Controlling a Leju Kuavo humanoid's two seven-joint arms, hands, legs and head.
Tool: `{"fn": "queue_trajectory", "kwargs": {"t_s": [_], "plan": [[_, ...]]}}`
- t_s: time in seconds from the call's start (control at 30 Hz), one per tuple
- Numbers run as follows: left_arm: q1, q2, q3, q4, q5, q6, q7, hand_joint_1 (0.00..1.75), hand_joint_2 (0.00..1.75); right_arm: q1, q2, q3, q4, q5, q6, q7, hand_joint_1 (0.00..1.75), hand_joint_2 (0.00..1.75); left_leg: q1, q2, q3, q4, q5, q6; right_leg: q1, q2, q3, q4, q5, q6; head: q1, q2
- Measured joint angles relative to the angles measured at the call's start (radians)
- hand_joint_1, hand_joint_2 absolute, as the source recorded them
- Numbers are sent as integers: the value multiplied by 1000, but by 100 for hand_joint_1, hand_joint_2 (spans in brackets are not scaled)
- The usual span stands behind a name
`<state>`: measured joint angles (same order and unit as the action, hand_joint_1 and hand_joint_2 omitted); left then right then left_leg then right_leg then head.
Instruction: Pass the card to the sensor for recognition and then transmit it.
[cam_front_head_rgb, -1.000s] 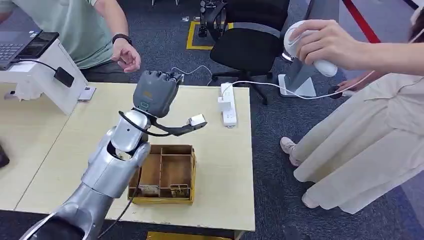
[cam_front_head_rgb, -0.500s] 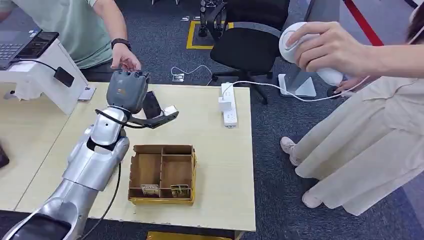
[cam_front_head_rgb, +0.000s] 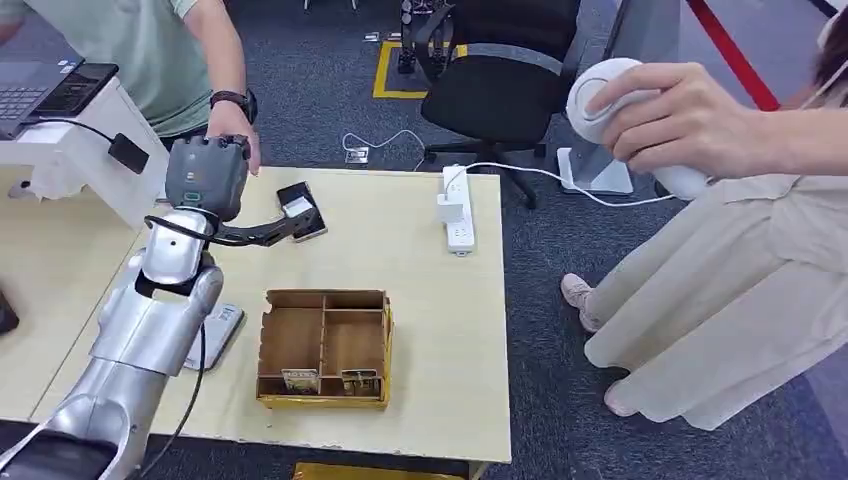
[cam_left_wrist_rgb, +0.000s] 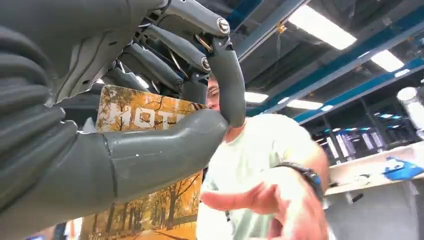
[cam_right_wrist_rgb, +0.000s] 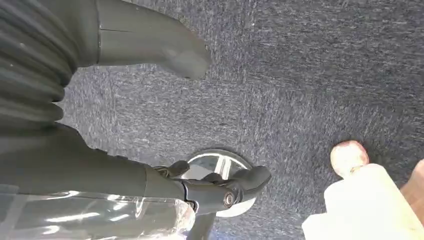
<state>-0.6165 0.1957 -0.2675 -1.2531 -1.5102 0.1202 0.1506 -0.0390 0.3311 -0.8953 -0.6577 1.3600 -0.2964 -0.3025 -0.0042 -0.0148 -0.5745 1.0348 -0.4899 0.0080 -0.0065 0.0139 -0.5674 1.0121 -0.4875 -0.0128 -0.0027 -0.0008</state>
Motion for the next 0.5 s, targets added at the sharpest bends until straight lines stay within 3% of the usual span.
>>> {"fn": "queue_trajectory", "kwargs": {"t_s": [0.5], "plan": [[58, 11, 76, -57, 0, 2, 5, 175, 175, 8, 4, -30, -25, 11, 12, -3, 0, 175, 0, 0, 0, 0, 0, 0, 0, 0, 0, 0, 0, 0, 0, 0]]}}
